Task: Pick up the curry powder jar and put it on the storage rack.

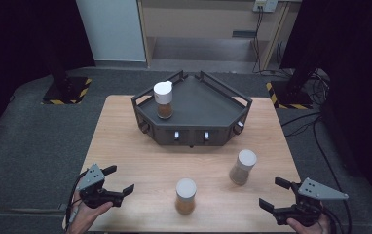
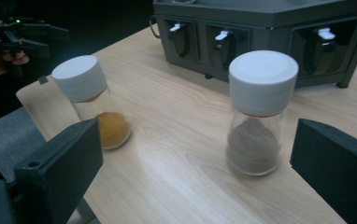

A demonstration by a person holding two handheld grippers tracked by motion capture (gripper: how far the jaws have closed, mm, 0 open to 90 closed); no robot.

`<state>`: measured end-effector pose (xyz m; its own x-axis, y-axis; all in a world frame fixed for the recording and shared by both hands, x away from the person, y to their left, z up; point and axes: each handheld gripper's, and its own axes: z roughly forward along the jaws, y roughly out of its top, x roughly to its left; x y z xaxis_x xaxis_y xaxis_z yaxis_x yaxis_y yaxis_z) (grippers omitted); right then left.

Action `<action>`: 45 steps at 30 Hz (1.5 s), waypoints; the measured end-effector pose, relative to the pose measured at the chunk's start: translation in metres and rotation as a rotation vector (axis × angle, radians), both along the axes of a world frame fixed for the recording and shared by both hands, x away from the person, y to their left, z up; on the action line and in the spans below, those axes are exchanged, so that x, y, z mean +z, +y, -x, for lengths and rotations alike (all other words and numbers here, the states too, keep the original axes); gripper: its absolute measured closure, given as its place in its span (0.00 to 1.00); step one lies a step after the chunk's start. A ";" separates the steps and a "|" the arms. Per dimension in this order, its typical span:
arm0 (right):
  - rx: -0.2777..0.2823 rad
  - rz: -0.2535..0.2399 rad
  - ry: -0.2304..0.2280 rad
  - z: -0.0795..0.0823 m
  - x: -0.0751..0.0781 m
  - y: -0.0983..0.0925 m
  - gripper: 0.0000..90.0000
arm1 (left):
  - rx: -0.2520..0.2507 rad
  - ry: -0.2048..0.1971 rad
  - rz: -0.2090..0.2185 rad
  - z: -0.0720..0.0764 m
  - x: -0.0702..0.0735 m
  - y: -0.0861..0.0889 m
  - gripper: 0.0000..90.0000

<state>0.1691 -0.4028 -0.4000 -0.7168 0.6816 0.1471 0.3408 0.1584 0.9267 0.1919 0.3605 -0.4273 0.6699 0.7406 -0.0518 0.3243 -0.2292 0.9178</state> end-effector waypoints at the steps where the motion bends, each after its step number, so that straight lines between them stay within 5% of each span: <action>1: 0.001 -0.003 -0.001 -0.001 0.001 -0.001 0.04 | 0.000 0.000 0.000 0.000 0.000 0.000 0.03; 45: 0.093 0.029 -0.045 -0.035 0.053 0.009 0.04 | 0.008 0.012 0.014 -0.001 -0.001 0.004 0.03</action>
<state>0.2044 -0.3942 -0.3467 -0.7829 0.6149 0.0947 0.2813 0.2141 0.9354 0.1928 0.3640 -0.4284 0.6630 0.7454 -0.0702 0.3372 -0.2136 0.9169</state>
